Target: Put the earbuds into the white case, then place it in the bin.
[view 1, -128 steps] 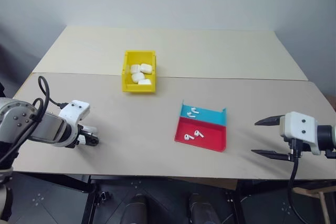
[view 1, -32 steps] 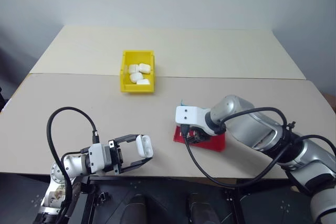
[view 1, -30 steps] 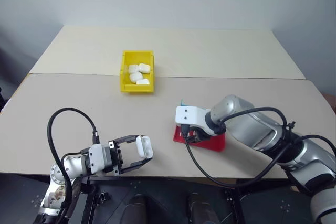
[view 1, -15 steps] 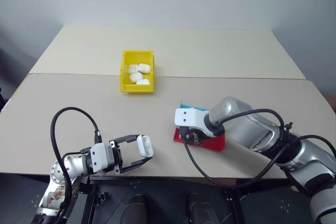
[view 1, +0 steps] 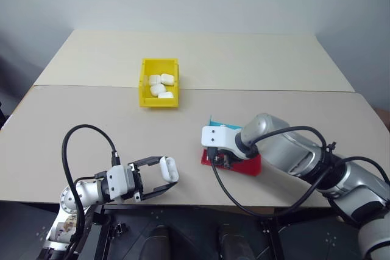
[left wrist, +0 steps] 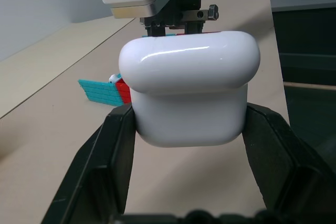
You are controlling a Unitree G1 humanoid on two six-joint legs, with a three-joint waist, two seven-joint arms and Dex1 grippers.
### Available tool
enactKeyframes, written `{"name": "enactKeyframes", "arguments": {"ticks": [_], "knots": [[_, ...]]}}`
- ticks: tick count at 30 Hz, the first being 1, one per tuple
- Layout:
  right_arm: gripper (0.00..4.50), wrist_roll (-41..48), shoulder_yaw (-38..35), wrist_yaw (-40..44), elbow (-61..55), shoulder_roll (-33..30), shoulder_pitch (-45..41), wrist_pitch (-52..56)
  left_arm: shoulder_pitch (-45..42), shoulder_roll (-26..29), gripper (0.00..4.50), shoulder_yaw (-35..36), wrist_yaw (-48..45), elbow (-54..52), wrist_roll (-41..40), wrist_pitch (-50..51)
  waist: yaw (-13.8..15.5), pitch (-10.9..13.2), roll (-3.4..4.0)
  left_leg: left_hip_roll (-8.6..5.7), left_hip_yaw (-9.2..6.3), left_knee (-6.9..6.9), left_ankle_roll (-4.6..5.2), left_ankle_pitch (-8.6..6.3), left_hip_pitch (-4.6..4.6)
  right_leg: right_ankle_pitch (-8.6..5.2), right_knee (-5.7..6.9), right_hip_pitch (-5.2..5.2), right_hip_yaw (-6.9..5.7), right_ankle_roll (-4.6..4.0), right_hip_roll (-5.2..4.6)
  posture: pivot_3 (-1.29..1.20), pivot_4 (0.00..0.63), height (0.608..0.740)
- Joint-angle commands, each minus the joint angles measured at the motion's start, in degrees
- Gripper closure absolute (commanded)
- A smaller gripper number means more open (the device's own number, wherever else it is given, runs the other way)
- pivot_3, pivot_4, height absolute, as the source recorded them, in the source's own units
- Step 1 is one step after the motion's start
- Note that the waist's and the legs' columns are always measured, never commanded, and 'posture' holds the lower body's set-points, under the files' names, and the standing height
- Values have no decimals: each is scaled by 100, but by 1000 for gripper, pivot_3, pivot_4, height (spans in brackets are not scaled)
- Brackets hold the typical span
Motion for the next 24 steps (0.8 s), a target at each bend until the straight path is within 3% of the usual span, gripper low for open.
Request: {"name": "enactKeyframes", "arguments": {"ticks": [1,5,16,20,24], "knots": [[2903,-73,3,-36,-80,-2,-70,-117,9,58,1729,-7,70,-248,7,12,0,0,0,0,0,0,0,0,0,0,0,0,0,0,0,0,150,740],[3869,-91,0,-56,-77,7,-75,-124,-11,83,1729,-16,80,-252,3,42,0,0,0,0,0,0,0,0,0,0,0,0,0,0,0,0,150,740],[3869,-35,-219,-48,-294,-115,-106,-80,-77,56,1729,-32,159,-348,-29,197,1,0,0,0,0,0,0,0,-1,0,0,-1,0,0,0,0,150,740],[3869,504,-1379,76,-772,-336,-85,214,-165,19,1729,-29,188,-533,-213,396,15,1,0,0,0,0,0,0,-16,0,2,-16,0,0,0,0,150,740],[3869,1199,-3005,163,-1049,-518,70,319,-409,-88,1729,-149,118,-650,-423,519,46,0,0,0,-1,0,0,0,-24,0,0,-21,-1,0,-1,0,150,740]]}}
